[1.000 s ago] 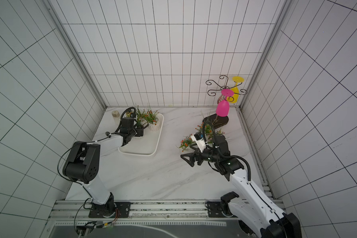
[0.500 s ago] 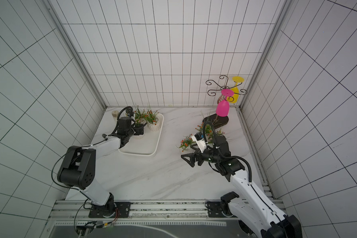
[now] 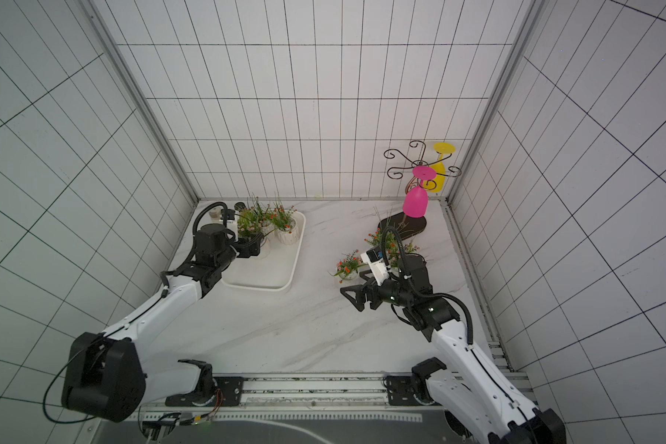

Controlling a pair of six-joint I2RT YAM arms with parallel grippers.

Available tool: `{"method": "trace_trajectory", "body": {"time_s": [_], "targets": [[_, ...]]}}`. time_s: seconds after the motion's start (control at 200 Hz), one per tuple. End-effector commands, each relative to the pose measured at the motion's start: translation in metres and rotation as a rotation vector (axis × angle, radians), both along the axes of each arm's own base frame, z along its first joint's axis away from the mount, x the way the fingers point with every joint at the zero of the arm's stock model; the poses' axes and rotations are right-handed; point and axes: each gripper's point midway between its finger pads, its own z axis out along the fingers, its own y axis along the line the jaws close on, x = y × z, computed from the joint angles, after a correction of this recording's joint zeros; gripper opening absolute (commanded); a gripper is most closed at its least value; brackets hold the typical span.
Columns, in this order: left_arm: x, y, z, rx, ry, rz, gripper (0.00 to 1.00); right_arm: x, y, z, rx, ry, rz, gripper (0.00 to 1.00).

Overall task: Put the potted gypsophila into the storage box
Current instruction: Place the baby's breath potted plant at the storage box, then pick up the baby's breath potted plant from the center of the board.

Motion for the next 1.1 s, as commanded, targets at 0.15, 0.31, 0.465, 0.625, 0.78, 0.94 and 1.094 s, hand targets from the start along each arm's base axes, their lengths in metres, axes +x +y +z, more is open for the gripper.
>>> {"method": "trace_trajectory", "body": {"time_s": [0.15,0.31,0.465,0.625,0.78,0.94,1.094], "targets": [[-0.051,-0.034,0.024,-0.056,-0.012,-0.201,0.97,-0.004,-0.012,0.002,0.012,0.033,-0.088,0.99],[-0.081,-0.075,0.028,0.000,0.010,-0.336,0.97,0.002,-0.029,0.002,0.005,0.080,-0.223,0.99],[-0.109,-0.118,0.020,0.053,0.038,-0.455,0.97,0.007,-0.046,-0.004,-0.011,0.163,-0.350,0.98],[-0.130,-0.148,0.011,0.066,0.042,-0.564,0.97,0.007,-0.057,-0.011,-0.032,0.222,-0.429,0.98],[-0.146,-0.163,0.003,0.091,0.038,-0.696,0.97,0.006,-0.065,-0.018,-0.033,0.274,-0.487,0.98],[-0.162,-0.176,-0.003,0.109,-0.012,-0.840,0.97,0.004,-0.070,-0.014,0.005,0.316,-0.537,0.98],[-0.178,-0.188,-0.003,0.099,-0.110,-0.932,0.97,0.002,-0.076,-0.008,0.027,0.334,-0.581,0.98]]}}
